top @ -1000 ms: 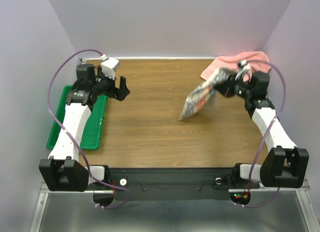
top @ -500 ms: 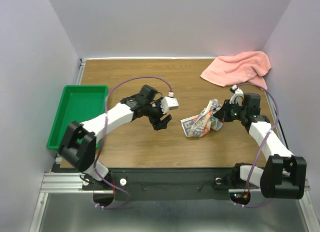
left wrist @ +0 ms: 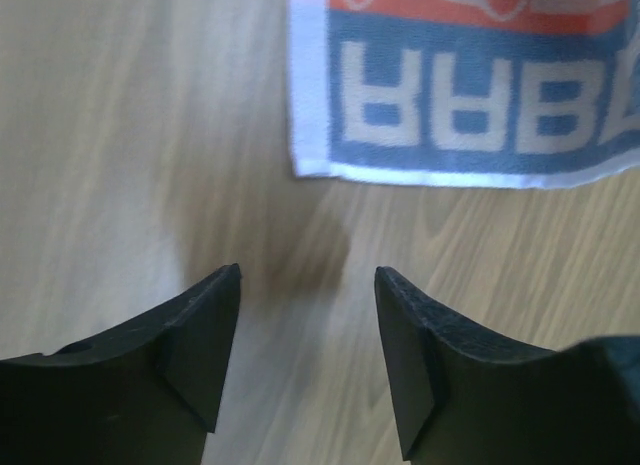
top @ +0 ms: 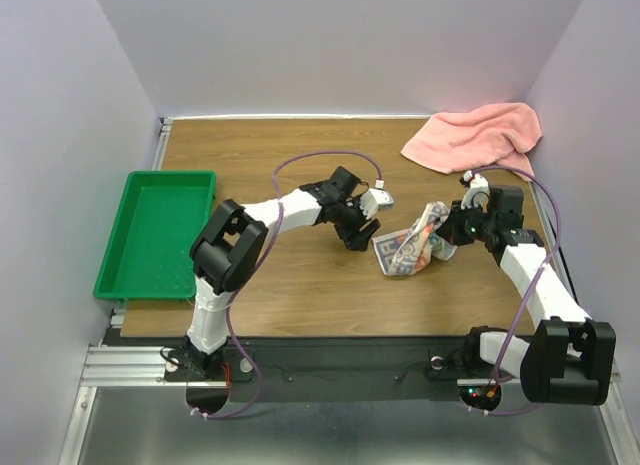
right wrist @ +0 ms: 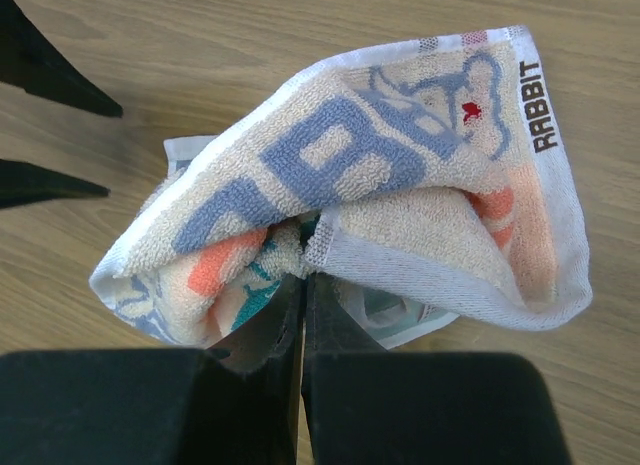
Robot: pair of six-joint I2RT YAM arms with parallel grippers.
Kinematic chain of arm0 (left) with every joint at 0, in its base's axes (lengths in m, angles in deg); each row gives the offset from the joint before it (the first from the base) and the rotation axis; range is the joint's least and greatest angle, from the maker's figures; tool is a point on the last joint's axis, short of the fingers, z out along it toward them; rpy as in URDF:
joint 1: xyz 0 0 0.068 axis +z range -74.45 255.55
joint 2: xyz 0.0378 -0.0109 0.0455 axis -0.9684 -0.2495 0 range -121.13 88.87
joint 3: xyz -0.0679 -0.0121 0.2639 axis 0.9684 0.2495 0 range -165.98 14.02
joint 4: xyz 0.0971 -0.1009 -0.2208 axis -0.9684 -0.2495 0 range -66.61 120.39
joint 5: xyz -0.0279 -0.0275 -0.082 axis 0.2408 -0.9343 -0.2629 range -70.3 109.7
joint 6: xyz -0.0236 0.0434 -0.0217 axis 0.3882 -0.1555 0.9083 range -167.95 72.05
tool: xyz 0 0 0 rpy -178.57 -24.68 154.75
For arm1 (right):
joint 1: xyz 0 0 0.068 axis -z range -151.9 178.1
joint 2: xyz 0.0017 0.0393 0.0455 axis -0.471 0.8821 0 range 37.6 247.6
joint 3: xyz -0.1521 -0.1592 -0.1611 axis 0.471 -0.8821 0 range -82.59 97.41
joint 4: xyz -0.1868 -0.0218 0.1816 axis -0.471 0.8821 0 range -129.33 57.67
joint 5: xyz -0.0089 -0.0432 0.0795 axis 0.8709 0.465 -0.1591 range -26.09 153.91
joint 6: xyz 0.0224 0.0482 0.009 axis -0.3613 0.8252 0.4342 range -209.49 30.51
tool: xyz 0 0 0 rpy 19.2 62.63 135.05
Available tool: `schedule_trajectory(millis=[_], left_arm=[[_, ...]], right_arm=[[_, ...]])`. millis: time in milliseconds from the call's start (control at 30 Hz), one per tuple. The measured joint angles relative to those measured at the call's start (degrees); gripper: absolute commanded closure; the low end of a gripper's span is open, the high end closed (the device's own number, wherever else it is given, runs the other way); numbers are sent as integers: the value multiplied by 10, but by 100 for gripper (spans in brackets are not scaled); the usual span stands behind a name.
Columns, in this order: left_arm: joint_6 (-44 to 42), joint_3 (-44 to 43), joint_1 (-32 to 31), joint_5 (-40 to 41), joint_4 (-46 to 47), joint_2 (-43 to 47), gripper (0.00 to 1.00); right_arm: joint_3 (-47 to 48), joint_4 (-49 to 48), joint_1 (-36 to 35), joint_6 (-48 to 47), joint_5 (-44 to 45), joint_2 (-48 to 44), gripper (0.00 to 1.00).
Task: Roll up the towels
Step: Flatten the towel
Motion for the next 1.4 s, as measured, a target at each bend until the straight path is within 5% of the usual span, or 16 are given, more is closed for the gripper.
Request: schedule_trajectory(millis=[267, 500, 600, 733, 967, 1167, 1267, 1300, 1333, 1400], left_arm=[[76, -22, -19, -21, 30, -43, 32], [122, -59, -22, -20, 54, -76, 44], [132, -73, -29, -17, 61, -89, 61], [142, -81, -37, -8, 61, -99, 99], [144, -50, -12, -7, 50, -73, 100], [150, -41, 97, 0, 8, -7, 100], [146, -41, 147, 21, -8, 56, 100], [143, -40, 153, 30, -13, 78, 100], [138, -31, 156, 38, -13, 106, 100], [128, -3, 154, 48, -20, 163, 100]], right_arm=[[0, 7, 0, -7, 5, -3, 99], [0, 15, 0, -21, 13, -16, 99], [1, 20, 0, -31, 22, -19, 97], [2, 28, 0, -46, 37, -30, 90], [39, 37, 0, -80, 45, -15, 89], [164, 40, 0, -107, 6, 102, 86], [218, 30, 0, -125, -35, 144, 66], [222, 27, 0, -137, -47, 146, 54], [221, 29, 0, -155, -58, 144, 23], [198, 44, 0, -216, -71, 126, 6]])
